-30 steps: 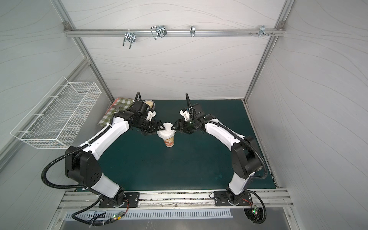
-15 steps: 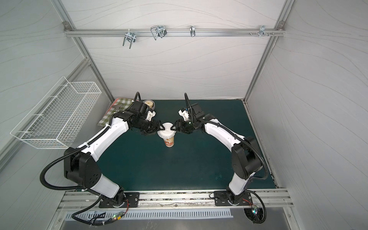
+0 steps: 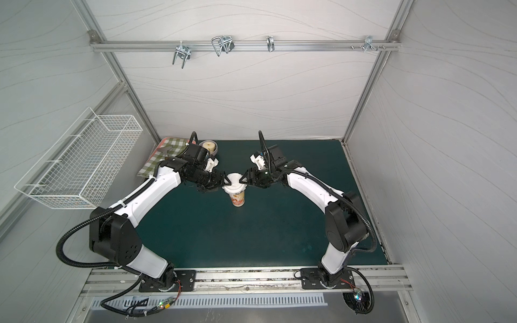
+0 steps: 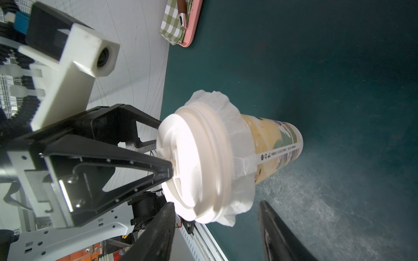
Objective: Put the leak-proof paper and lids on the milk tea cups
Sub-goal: Secure the cup lid on the cup.
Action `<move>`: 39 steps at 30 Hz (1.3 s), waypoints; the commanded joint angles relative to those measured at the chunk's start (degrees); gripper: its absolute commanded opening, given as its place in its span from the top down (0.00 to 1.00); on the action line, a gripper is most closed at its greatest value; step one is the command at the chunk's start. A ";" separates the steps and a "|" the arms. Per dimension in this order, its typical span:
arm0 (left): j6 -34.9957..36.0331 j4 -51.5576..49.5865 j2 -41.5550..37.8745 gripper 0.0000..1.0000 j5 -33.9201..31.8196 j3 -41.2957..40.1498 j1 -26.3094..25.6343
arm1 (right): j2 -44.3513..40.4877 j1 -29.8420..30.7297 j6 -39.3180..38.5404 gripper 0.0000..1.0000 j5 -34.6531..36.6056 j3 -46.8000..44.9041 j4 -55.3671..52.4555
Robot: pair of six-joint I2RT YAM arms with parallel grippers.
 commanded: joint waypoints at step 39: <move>2.03 -0.23 4.38 0.22 -1.93 7.39 0.68 | 4.06 0.04 -0.85 0.42 2.57 5.14 -1.50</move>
